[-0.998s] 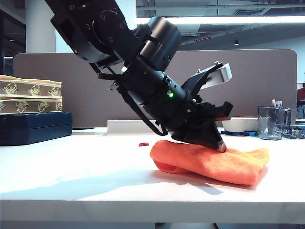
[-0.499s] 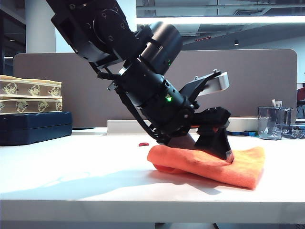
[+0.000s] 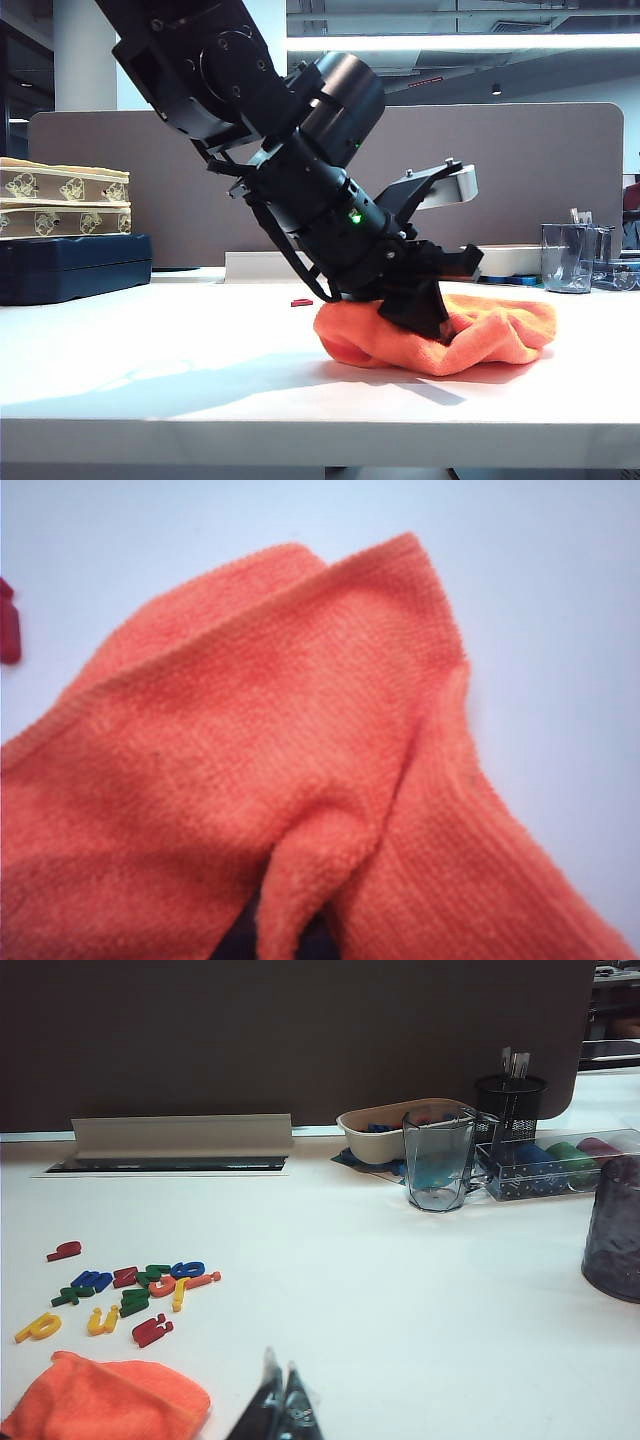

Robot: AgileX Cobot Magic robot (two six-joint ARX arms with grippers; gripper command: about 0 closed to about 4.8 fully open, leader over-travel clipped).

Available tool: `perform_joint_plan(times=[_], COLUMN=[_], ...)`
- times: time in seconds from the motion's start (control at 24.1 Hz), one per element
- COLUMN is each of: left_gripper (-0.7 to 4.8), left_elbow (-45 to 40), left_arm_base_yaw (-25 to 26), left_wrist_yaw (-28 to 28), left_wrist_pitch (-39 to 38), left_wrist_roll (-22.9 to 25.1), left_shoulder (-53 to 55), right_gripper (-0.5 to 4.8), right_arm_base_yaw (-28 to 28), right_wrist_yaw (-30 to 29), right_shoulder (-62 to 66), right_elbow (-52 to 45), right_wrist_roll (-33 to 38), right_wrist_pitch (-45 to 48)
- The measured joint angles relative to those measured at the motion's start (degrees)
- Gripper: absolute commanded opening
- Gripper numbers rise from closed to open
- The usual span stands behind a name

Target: Use an orange cloth to wipe the letter magnets on the table away for a distance.

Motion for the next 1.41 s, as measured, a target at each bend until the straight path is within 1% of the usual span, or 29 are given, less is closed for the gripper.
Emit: perform_joint_plan(times=[0.17, 0.29, 0.42, 0.58, 0.62, 0.71, 0.91, 1.08, 1.16, 1.29, 1.41], left_gripper=[-0.06, -0.06, -0.06, -0.06, -0.06, -0.06, -0.06, -0.06, -0.06, -0.06, -0.06], left_elbow=[0.0, 1.3, 5.6, 11.8, 15.5, 18.9, 26.9, 30.7, 33.9, 36.4, 38.1], left_arm_base_yaw=[-0.5, -1.4, -2.8, -3.0, -2.9, -2.7, -2.4, -2.4, -2.4, -2.4, -2.3], left_wrist_yaw=[0.1, 0.4, 1.4, 1.4, 1.4, 1.4, 1.4, -1.1, -3.2, -5.9, -8.1], left_wrist_pitch=[1.9, 1.8, 2.0, 2.6, 3.2, 3.5, 0.3, -0.5, -2.3, -4.0, -6.0], left_wrist_roll=[-0.1, -0.2, -0.2, -0.1, -0.1, -0.1, -0.1, -0.1, -0.2, -0.3, -2.1], left_shoulder=[0.1, 0.3, 0.4, 1.0, 2.3, 4.3, 10.8, 14.6, 16.9, 18.6, 20.3], right_gripper=[-0.01, 0.0, 0.0, 0.0, 0.0, 0.0, -0.01, -0.01, -0.01, -0.01, -0.01], right_arm_base_yaw=[0.0, 0.0, 0.0, 0.0, 0.0, 0.0, 0.0, 0.0, 0.0, 0.0, 0.0], right_wrist_yaw=[0.0, 0.0, 0.0, 0.0, 0.0, 0.0, 0.0, 0.0, 0.0, -0.7, -0.9], right_shoulder=[0.0, 0.0, 0.0, 0.0, 0.0, 0.0, 0.0, 0.0, 0.0, 0.0, 0.0], right_elbow=[0.0, 0.0, 0.0, 0.0, 0.0, 0.0, 0.0, 0.0, 0.0, 0.0, 0.0], right_wrist_roll=[0.0, 0.0, 0.0, 0.0, 0.0, 0.0, 0.0, 0.0, 0.0, 0.0, 0.0], right_wrist_pitch=[0.0, 0.0, 0.0, 0.0, 0.0, 0.0, 0.0, 0.0, 0.0, 0.0, 0.0])
